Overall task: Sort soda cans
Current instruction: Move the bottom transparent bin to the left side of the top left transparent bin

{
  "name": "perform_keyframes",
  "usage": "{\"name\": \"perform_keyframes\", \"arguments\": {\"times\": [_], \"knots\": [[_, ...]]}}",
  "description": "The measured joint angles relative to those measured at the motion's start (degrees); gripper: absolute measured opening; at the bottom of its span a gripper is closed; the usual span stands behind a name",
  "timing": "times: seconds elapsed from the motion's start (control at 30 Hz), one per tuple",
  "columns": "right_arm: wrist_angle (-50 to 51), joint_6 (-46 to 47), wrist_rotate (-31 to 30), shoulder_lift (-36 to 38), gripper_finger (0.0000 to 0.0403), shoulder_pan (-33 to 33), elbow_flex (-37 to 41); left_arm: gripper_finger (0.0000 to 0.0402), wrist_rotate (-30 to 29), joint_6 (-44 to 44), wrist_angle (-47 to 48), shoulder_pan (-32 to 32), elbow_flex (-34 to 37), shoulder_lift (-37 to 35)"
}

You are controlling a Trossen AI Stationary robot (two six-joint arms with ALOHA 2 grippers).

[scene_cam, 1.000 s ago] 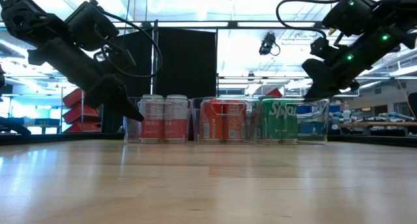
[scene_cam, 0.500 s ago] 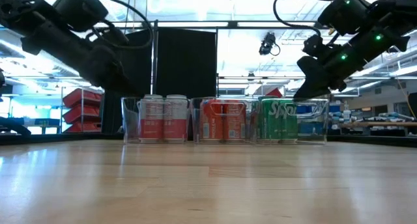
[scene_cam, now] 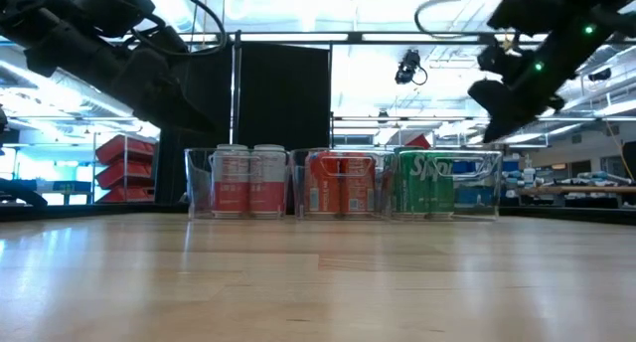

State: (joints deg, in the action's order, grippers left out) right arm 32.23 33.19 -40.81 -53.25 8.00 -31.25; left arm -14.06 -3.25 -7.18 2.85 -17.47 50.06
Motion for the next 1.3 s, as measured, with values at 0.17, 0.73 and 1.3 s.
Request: {"name": "perform_keyframes", "arguments": {"times": [0.17, 0.73, 1.3], "knots": [[10.7, 11.8, -0.2, -0.1, 0.0, 1.8, 1.0, 0.0, 0.2, -0.2, 0.0, 0.0, 0.0, 0.0], [-4.1, 9.3, 6.2, -0.1, 0.0, 2.3, 6.4, 0.0, 0.8, 0.0, -0.1, 0.0, 0.0, 0.0], [-7.0, -7.0, 2.8, 5.3, 0.0, -3.9, 5.3, 0.0, 6.0, 4.3, -5.5, 0.0, 0.0, -5.2]]}}
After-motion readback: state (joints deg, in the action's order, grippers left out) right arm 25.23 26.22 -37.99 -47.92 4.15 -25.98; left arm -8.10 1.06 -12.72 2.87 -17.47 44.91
